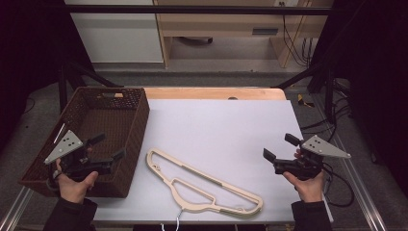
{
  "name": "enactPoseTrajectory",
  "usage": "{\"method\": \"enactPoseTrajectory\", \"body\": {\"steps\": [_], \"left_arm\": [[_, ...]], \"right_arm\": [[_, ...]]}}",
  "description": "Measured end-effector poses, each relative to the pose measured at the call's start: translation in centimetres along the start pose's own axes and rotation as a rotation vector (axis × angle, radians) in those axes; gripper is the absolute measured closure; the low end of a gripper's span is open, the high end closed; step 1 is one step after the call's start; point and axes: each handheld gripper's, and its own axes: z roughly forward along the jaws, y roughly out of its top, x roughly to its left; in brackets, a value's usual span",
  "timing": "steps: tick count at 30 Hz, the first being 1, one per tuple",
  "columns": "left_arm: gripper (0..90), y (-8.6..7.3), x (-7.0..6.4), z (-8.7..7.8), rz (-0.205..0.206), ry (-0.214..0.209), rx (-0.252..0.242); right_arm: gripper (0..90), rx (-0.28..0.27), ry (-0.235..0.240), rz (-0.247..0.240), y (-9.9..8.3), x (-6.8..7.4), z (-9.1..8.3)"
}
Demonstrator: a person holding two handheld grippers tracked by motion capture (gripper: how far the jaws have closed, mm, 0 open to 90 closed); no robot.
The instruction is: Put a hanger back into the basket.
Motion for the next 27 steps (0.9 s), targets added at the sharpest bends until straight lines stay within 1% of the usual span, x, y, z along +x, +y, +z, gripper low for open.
{"method": "enactPoseTrajectory", "body": {"steps": [5, 7, 13, 17, 20, 21, 24, 25, 26, 27], "left_arm": [[6.5, -0.1, 0.0, 0.0, 0.007, 0.001, 0.008], [6.4, -0.1, -0.1, 0.0, 0.011, 0.003, 0.009], [6.4, -0.1, -0.1, 0.1, 0.021, -0.004, 0.017], [6.4, -0.1, 0.0, 0.1, 0.02, 0.0, 0.021], [6.4, -0.1, 0.0, 0.0, 0.021, 0.003, 0.023], [6.4, 0.0, 0.0, 0.0, 0.022, 0.004, 0.024], [6.4, -0.1, -0.1, 0.1, 0.027, 0.005, 0.029], [6.4, -0.1, -0.2, 0.1, 0.029, 0.005, 0.03], [6.4, -0.1, -0.2, 0.1, 0.03, 0.004, 0.032], [6.4, -0.1, -0.2, 0.2, 0.033, 0.004, 0.034]], "right_arm": [[4.8, 0.044, 0.013, -0.028, 0.2, 0.4, 0.0], [4.9, 0.059, 0.015, -0.046, 0.4, 0.9, 0.2], [7.4, 0.138, 0.06, -0.11, 0.9, 2.9, 1.0], [9.6, 0.218, 0.109, -0.139, 1.0, 4.5, 1.5], [11.1, 0.293, 0.143, -0.167, 0.7, 5.6, 2.1], [12.0, 0.321, 0.152, -0.175, 0.6, 5.9, 2.3], [15.8, 0.38, 0.187, -0.197, 0.0, 7.0, 2.8], [18.1, 0.422, 0.214, -0.215, -0.4, 7.8, 3.1], [18.1, 0.422, 0.214, -0.215, -0.4, 7.8, 3.1], [20.4, 0.456, 0.239, -0.236, -0.9, 8.5, 3.4]]}}
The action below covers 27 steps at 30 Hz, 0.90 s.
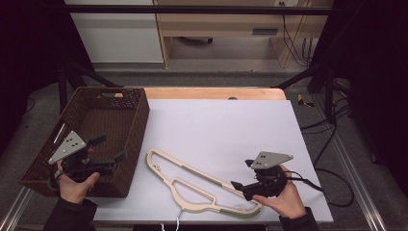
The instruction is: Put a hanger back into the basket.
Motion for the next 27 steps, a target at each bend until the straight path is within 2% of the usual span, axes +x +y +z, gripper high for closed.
{"method": "enactPoseTrajectory", "body": {"steps": [1, 3, 5, 6, 7, 8, 11, 12, 14, 20, 23, 27], "left_arm": [[6.4, 0.0, 0.0, 0.0, 0.004, 0.001, 0.003], [6.4, 0.0, -0.1, 0.1, 0.005, 0.0, 0.002], [6.4, 0.0, -0.2, 0.1, 0.007, 0.0, 0.004], [6.4, 0.1, -0.2, 0.1, 0.007, -0.001, 0.004], [6.4, 0.1, -0.2, 0.1, 0.007, -0.002, 0.003], [6.4, 0.1, -0.2, 0.1, 0.007, -0.002, 0.004], [6.4, 0.1, -0.3, 0.1, 0.007, -0.003, 0.005], [6.4, 0.1, -0.3, 0.2, 0.009, -0.004, 0.006], [6.4, 0.1, -0.4, 0.2, 0.011, -0.005, 0.007], [6.4, 0.1, -0.4, 0.3, 0.014, -0.008, 0.012], [6.4, 0.1, -0.4, 0.3, 0.014, -0.008, 0.013], [6.4, 0.1, -0.4, 0.3, 0.013, -0.009, 0.014]], "right_arm": [[20.4, 0.0, 0.0, 0.0, 0.0, 0.0, 0.0], [24.7, 0.052, 0.043, -0.019, -0.2, 0.8, 0.9], [26.0, 0.067, 0.049, -0.019, -0.3, 1.0, 1.2], [28.3, 0.103, 0.064, -0.031, -0.6, 1.3, 1.6], [28.3, 0.103, 0.064, -0.031, -0.6, 1.3, 1.6], [29.7, 0.126, 0.072, -0.044, -0.7, 1.4, 1.8], [33.9, 0.162, 0.131, -0.057, -1.0, 1.8, 2.5], [36.7, 0.197, 0.147, -0.061, -1.2, 2.1, 2.9], [37.7, 0.213, 0.156, -0.061, -1.3, 2.3, 3.1], [46.6, 0.29, 0.235, -0.072, -1.9, 2.9, 4.6], [49.8, 0.335, 0.262, -0.085, -2.2, 3.1, 5.4], [54.3, 0.376, 0.271, -0.089, -2.6, 3.4, 6.3]]}}
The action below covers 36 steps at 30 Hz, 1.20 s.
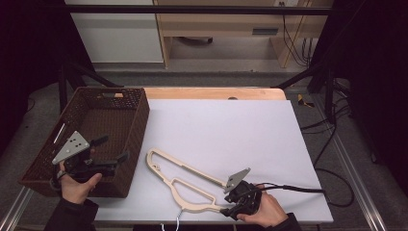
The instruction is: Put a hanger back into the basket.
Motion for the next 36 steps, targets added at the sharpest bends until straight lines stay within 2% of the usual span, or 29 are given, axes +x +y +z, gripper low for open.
{"method": "enactPoseTrajectory", "body": {"steps": [8, 15, 17, 18, 19, 22, 26, 27, 36], "left_arm": [[6.5, 0.0, -0.2, 0.2, 0.006, -0.003, 0.006], [6.7, 0.1, -0.4, 0.3, 0.014, -0.006, 0.012], [6.7, 0.1, -0.5, 0.3, 0.015, -0.008, 0.013], [6.7, 0.1, -0.5, 0.4, 0.016, -0.009, 0.015], [6.7, 0.1, -0.5, 0.4, 0.014, -0.009, 0.017], [6.7, 0.0, -0.5, 0.4, 0.013, -0.009, 0.016], [6.7, 0.1, -0.5, 0.3, 0.016, -0.008, 0.015], [6.7, 0.1, -0.5, 0.4, 0.016, -0.008, 0.016], [6.8, 0.1, -0.6, 0.4, 0.019, -0.008, 0.019]], "right_arm": [[63.7, 0.052, 0.017, 0.002, 0.0, -0.1, 1.3], [65.1, 0.044, 0.021, 0.005, 0.1, -0.1, 1.3], [66.2, 0.053, 0.025, -0.003, 0.0, -0.1, 1.4], [66.8, 0.056, 0.012, 0.006, 0.0, 0.0, 1.6], [70.1, 0.078, 0.021, -0.009, 0.0, -0.2, 1.8], [73.0, 0.089, 0.023, -0.013, 0.0, -0.2, 2.0], [74.6, 0.084, 0.03, 0.006, 0.1, -0.2, 2.0], [74.6, 0.091, 0.038, 0.027, 0.1, -0.1, 1.9], [75.8, 0.075, 0.05, 0.062, 0.2, -0.2, 1.5]]}}
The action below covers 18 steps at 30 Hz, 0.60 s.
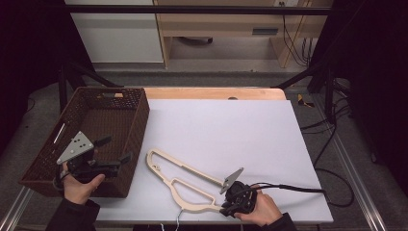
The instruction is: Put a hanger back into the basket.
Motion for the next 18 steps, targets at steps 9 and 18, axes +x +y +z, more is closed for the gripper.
{"method": "enactPoseTrajectory", "body": {"steps": [9, 18], "left_arm": [[6.8, 0.2, -0.8, 0.2, 0.017, -0.017, 0.002], [6.9, 0.6, -3.6, 1.4, 0.07, -0.084, 0.034]], "right_arm": [[79.6, -0.076, 0.077, -0.039, 0.0, 0.0, -0.8], [79.7, -0.121, 0.056, -0.032, 0.1, -0.3, -1.7]]}}
